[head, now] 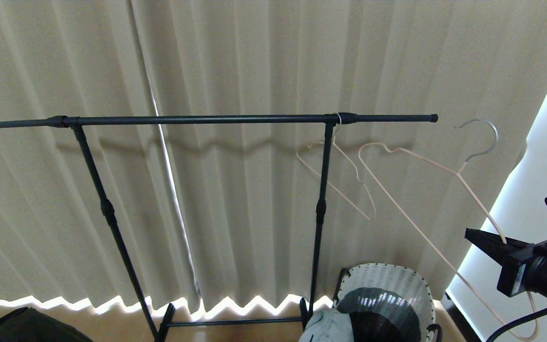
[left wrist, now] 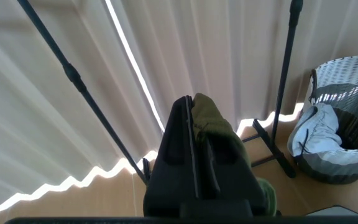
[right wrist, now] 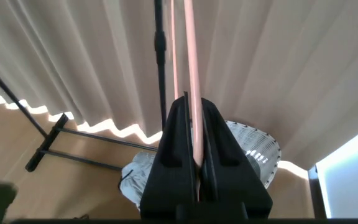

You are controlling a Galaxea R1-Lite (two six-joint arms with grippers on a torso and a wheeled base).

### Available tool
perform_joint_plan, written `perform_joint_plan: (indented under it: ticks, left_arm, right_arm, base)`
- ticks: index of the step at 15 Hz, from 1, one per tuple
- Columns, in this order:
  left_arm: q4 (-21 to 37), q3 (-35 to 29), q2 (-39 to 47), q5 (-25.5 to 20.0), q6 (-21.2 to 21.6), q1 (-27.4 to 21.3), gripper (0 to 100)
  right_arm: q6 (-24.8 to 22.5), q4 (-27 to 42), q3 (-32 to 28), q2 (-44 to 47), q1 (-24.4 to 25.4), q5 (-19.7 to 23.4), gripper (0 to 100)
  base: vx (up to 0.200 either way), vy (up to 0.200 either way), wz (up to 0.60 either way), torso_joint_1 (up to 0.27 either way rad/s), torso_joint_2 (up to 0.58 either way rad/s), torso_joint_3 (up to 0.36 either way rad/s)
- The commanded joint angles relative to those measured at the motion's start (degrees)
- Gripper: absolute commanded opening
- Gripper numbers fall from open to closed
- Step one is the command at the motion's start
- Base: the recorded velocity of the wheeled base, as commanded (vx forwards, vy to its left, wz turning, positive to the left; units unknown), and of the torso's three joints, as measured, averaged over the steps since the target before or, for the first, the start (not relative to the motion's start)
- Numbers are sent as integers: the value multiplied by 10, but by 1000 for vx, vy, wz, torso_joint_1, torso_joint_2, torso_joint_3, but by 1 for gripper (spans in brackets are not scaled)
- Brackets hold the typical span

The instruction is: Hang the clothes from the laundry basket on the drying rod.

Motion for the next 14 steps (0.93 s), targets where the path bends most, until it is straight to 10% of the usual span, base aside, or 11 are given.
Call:
perform_joint_plan:
  ticks: [1, 14]
  left_arm:
    - [0, -1, 0, 0, 0, 0, 0]
    - [0, 0, -2, 0, 1, 0, 0]
  right_arm:
    - [-1, 2, 6, -8, 5, 0, 0]
    - [-2, 1, 6, -6, 25, -1, 0]
  base:
    - [0, 0, 0, 0, 0, 0]
    - [0, 200, 0, 1, 2, 2]
